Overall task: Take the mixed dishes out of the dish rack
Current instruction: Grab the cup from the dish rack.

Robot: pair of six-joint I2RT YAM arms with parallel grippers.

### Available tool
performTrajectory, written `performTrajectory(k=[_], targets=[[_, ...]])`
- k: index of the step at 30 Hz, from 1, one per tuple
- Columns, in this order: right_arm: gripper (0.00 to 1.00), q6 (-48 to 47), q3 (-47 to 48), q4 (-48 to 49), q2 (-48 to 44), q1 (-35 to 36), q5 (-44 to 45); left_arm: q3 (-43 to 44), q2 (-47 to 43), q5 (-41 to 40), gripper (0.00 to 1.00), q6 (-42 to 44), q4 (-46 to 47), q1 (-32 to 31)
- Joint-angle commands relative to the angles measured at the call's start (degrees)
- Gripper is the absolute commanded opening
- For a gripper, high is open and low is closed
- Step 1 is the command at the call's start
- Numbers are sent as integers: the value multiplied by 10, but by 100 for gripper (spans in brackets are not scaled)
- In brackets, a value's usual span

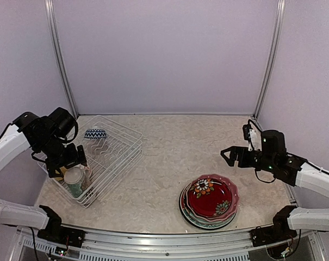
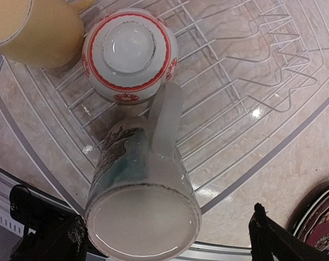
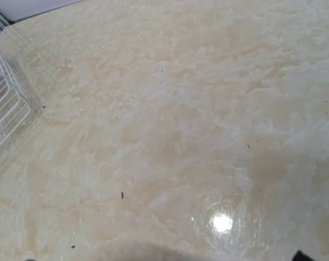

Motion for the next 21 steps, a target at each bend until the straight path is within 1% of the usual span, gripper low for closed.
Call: performTrajectory(k=[1, 6, 12, 21], targets=[[100, 6, 7, -8, -18, -6, 3, -37, 5, 13, 99, -23, -93, 5], [100, 8, 6, 2, -10, -6, -3, -58, -5, 18, 99, -29, -76, 5], [100, 12, 8, 14, 7, -6, -14, -74, 16, 34, 99, -27, -49, 4], [100, 14, 0, 15, 3, -6, -9, -79, 50, 35, 90, -20, -31, 4]])
